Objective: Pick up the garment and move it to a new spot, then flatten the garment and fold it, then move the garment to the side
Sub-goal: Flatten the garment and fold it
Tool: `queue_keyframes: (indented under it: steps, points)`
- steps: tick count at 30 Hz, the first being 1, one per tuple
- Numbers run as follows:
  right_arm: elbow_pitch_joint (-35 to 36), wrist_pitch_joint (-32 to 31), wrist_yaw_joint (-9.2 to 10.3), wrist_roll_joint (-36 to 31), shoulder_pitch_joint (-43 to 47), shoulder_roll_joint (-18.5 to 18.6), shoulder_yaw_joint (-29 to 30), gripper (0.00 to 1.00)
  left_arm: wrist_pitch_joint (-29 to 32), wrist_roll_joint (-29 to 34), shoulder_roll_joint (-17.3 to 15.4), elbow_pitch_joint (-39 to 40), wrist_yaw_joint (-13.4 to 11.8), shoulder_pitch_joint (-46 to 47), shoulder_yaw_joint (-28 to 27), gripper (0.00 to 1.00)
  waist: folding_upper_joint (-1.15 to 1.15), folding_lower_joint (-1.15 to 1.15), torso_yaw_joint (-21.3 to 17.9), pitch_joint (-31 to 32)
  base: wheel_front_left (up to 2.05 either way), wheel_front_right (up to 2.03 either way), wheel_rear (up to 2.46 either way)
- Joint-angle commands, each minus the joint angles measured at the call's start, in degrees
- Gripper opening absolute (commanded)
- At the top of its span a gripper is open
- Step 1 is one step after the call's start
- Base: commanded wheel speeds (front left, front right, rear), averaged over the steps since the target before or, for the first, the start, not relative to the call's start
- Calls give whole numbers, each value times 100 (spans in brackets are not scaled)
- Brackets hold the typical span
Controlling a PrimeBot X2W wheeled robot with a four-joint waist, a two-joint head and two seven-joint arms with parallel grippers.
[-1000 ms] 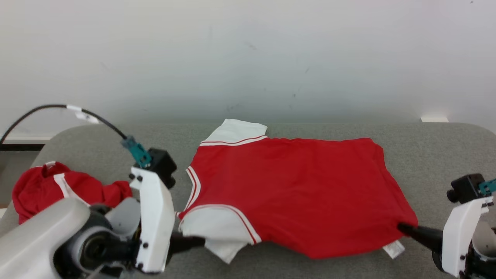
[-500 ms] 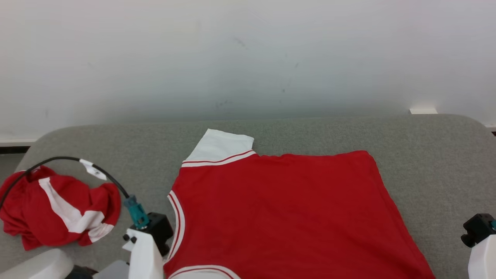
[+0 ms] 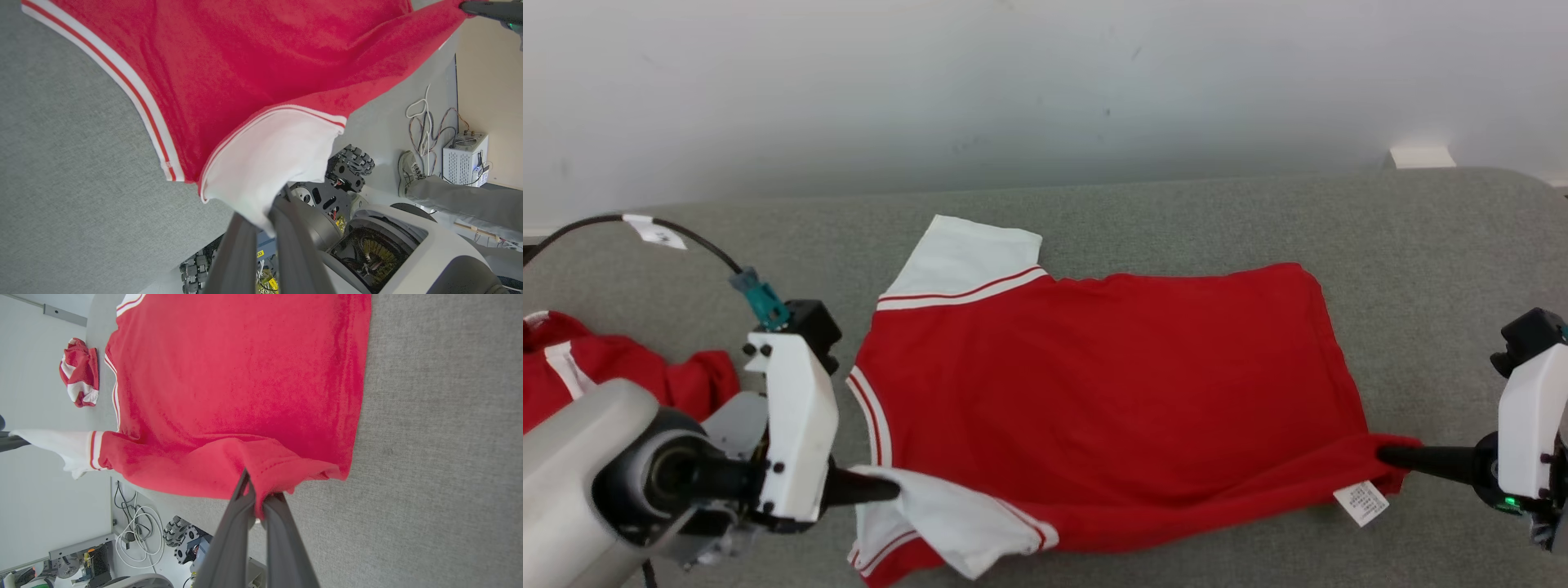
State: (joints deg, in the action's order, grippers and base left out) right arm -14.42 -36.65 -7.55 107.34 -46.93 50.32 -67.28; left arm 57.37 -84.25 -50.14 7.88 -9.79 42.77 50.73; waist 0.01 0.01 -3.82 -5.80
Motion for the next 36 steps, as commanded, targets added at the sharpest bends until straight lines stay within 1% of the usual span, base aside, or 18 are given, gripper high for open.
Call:
queue_keyframes:
  steps: [1, 6, 12, 14, 15, 16, 17, 18, 19, 23, 25, 28, 30, 32, 35, 36]
  points:
    - [-199, -50, 13, 39, -109, -106, -27, 0, -47, 84, 64, -244, 58, 114, 3, 0, -1, -1, -31, -138, 0, 0, 0]
    - [-1058, -199, 13, 114, -431, -512, -149, 0, -69, 330, 395, -1261, 238, 442, 60, 0, -1, -1, -45, -261, 0, 0, 0]
    - [-1658, -106, 13, 149, -614, -921, -165, 0, -267, 383, 743, -2048, 483, 655, 20, 0, -1, -1, -49, -297, 0, 0, 0]
    - [-1847, -65, 13, 73, -628, -1030, -212, 0, -340, 381, 907, -2287, 563, 692, 20, 0, -1, -1, -26, -283, 0, 0, 0]
    - [-1935, -39, 13, 30, -646, -1091, -224, 20, -408, 393, 988, -2405, 613, 711, 16, 0, -1, -1, -19, -282, 0, 0, 0]
    - [-2016, 6, 13, -21, -678, -1163, -234, 67, -492, 427, 1070, -2524, 666, 736, 4, 0, -1, -1, -16, -291, 0, 0, 0]
    - [-2089, 38, 13, -56, -691, -1230, -247, 100, -562, 451, 1143, -2641, 721, 741, 14, 14, -1, -1, -16, -297, 0, 0, 0]
    - [-2155, 61, 13, -84, -692, -1295, -258, 100, -627, 484, 1203, -2771, 791, 728, 30, 79, -1, -1, -18, -295, 0, 0, 0]
    - [-2220, 87, 13, -123, -702, -1345, -267, 100, -688, 504, 1263, -2896, 854, 719, 47, 100, -1, -1, -22, -287, 0, 0, 0]
    - [-2360, 328, 13, -284, -732, -1470, -250, 100, -1011, 759, 1412, -3259, 1092, 767, 99, 100, -1, -1, -25, -183, 0, 0, 0]
    - [-2357, 674, 13, -426, -736, -1455, -168, 100, -1353, 973, 1450, -3392, 1214, 807, 112, 100, -1, -1, -10, -84, 0, 0, 0]
    - [-2133, 1334, 13, -524, -545, -1436, 59, 100, -2117, 1272, 1557, -3456, 1443, 814, 42, 100, -1, -1, 30, 87, 0, 0, 0]
    - [-1882, 1956, 13, -678, -417, -1318, 267, 100, -2768, 1561, 1565, -3433, 1525, 779, -28, 100, -1, -1, 54, 207, 0, 0, 0]
    - [-1564, 2691, 13, -965, -266, -1213, 423, 100, -3486, 1898, 1534, -3366, 1550, 709, -69, 100, -1, -1, 73, 312, 0, 0, 0]
    - [-1174, 3879, 13, -1337, 89, -1093, 645, 100, -4499, 2239, 1540, -3213, 1349, 452, -225, 100, -1, -1, 108, 424, 0, 0, 0]
    - [-1092, 4272, 13, -1471, 215, -1020, 706, 100, -4787, 2281, 1558, -3136, 1233, 343, -294, 100, -1, -1, 131, 453, 0, 0, 0]
